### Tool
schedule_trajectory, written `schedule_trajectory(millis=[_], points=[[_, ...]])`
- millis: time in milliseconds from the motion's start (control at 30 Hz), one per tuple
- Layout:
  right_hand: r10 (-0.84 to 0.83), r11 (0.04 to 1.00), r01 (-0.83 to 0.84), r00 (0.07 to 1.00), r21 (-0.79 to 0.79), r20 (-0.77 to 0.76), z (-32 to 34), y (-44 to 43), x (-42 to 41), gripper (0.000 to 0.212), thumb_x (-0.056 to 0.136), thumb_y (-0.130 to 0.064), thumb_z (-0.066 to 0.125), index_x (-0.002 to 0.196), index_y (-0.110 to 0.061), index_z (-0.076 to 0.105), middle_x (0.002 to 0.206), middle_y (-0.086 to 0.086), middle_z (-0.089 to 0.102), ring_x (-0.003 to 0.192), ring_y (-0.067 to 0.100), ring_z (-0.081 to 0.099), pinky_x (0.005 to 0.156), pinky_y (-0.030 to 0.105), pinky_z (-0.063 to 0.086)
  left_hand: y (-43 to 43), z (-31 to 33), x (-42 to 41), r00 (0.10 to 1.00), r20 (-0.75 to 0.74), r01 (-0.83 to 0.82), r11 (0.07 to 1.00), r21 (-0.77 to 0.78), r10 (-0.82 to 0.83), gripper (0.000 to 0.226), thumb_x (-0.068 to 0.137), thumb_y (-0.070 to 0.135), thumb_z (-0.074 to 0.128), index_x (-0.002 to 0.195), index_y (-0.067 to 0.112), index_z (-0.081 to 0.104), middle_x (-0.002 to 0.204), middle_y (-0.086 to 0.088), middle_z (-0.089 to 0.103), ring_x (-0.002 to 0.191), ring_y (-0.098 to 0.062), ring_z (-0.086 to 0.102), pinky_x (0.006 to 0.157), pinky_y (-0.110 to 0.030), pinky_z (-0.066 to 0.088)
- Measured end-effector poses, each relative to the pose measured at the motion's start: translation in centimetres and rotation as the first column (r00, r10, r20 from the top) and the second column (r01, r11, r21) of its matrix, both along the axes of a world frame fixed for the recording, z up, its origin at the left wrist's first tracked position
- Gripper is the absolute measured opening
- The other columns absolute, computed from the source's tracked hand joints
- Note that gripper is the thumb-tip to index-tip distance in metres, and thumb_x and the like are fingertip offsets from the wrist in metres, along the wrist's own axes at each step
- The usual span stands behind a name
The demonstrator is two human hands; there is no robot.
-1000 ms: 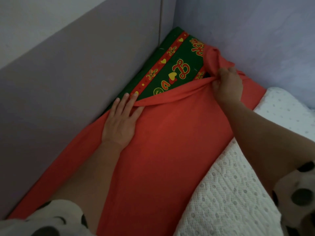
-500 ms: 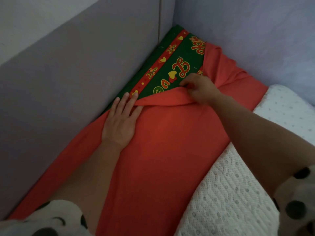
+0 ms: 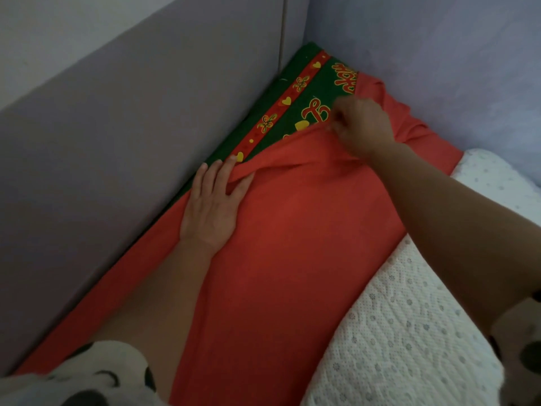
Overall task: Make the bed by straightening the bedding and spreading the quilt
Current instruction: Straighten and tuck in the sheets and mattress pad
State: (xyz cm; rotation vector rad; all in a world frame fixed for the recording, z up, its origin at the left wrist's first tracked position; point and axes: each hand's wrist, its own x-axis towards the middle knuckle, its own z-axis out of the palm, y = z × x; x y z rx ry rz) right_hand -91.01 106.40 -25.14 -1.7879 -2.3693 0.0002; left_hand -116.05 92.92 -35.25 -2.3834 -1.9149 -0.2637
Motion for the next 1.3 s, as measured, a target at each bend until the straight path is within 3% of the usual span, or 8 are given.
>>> schedule_trajectory(millis=[100, 567, 667, 767, 833, 933, 1067, 1300], points=[[-0.027, 0.985, 0.050, 0.990, 0.167, -0.141, 0.5, 1.2, -2.3, 0.019, 0.085, -0.012, 0.046, 0.101, -0.005, 0.054, 0.105, 0.016, 0.059, 0.094, 0.034, 0.055, 0.072, 0.041, 0.039, -0.1, -0.3, 0.1, 1.000, 0.007, -0.004, 0.998, 0.057, 0.003, 0.070, 0.091, 0.001, 0.038, 0.152, 0.029, 0.016, 0.156, -0.010, 0.001, 0.143, -0.030, 0.006, 0.117, -0.039, -0.012], [-0.074, 0.992, 0.118, 0.847, 0.051, -0.526, -3.9, 5.6, -9.5, 0.011, 0.084, -0.002, 0.043, 0.090, -0.011, 0.041, 0.092, 0.018, 0.051, 0.087, 0.033, 0.049, 0.072, 0.037, 0.030, 0.7, -0.7, -0.4, 0.994, -0.017, -0.112, 0.994, -0.006, 0.112, 0.063, 0.096, 0.033, 0.026, 0.151, 0.004, 0.017, 0.158, -0.012, 0.017, 0.148, -0.023, 0.009, 0.120, -0.042, 0.004], [-0.066, 0.993, 0.015, 0.891, -0.117, -0.449, -5.7, 5.5, -8.9, 0.019, 0.092, -0.006, 0.047, 0.109, 0.003, 0.051, 0.117, 0.026, 0.051, 0.111, 0.037, 0.049, 0.083, 0.025, 0.030, 0.9, -0.8, -0.4, 0.995, -0.003, -0.099, 0.995, -0.019, 0.099, 0.063, 0.096, 0.034, 0.024, 0.151, 0.005, 0.013, 0.158, -0.014, 0.017, 0.147, -0.023, 0.011, 0.121, -0.040, 0.005], [0.022, 0.954, -0.129, 0.930, -0.269, -0.367, -6.4, 4.5, -9.0, 0.052, 0.092, -0.002, 0.049, 0.142, 0.003, 0.031, 0.154, 0.026, 0.013, 0.145, 0.032, 0.015, 0.107, 0.013, 0.012, 0.8, -0.6, -0.4, 0.996, 0.003, -0.087, 0.996, -0.033, 0.087, 0.062, 0.097, 0.034, 0.023, 0.152, 0.009, 0.012, 0.158, -0.014, 0.017, 0.147, -0.023, 0.012, 0.121, -0.040, 0.005], [0.062, 0.976, -0.137, 0.920, -0.167, -0.387, -6.0, 3.4, -9.2, 0.068, 0.087, 0.001, 0.052, 0.148, 0.000, 0.021, 0.158, 0.023, -0.004, 0.147, 0.030, 0.011, 0.110, 0.014, 0.013, 0.8, -0.7, -0.4, 0.997, -0.004, -0.082, 0.996, -0.040, 0.082, 0.061, 0.097, 0.034, 0.023, 0.152, 0.010, 0.012, 0.157, -0.014, 0.018, 0.147, -0.023, 0.014, 0.121, -0.040, 0.004], [-0.022, 0.998, 0.038, 0.952, 0.047, -0.307, -5.7, 0.5, -8.6, 0.076, 0.082, -0.004, 0.058, 0.150, -0.010, 0.023, 0.160, 0.014, 0.000, 0.145, 0.029, 0.020, 0.114, 0.047, 0.028, 0.8, -0.7, -0.5, 0.996, -0.016, -0.085, 0.995, -0.047, 0.085, 0.061, 0.097, 0.033, 0.025, 0.152, 0.010, 0.013, 0.156, -0.016, 0.020, 0.145, -0.025, 0.020, 0.120, -0.041, 0.004], [-0.277, 0.940, 0.258, 0.959, -0.223, -0.057, -6.6, -2.1, -6.9, 0.071, 0.092, -0.038, 0.054, 0.151, -0.018, 0.019, 0.161, 0.009, 0.002, 0.147, 0.032, 0.008, 0.112, 0.064, 0.015, 0.8, -0.1, -0.3, 0.996, -0.040, -0.085, 0.992, -0.092, 0.082, 0.061, 0.096, 0.033, 0.026, 0.151, 0.009, 0.017, 0.154, -0.018, 0.025, 0.142, -0.028, 0.028, 0.120, -0.042, 0.007], [-0.121, 0.892, 0.136, 0.991, -0.430, 0.061, -6.2, 0.8, -4.9, 0.065, 0.095, -0.048, 0.045, 0.150, -0.019, 0.025, 0.158, 0.014, 0.016, 0.142, 0.037, 0.024, 0.113, 0.047, 0.027, 3.6, 2.4, 1.1, 1.000, -0.006, 0.004, 0.998, -0.064, -0.005, 0.062, 0.088, 0.031, 0.030, 0.144, 0.006, 0.037, 0.148, -0.014, 0.040, 0.138, -0.026, 0.035, 0.119, -0.042, 0.013]])
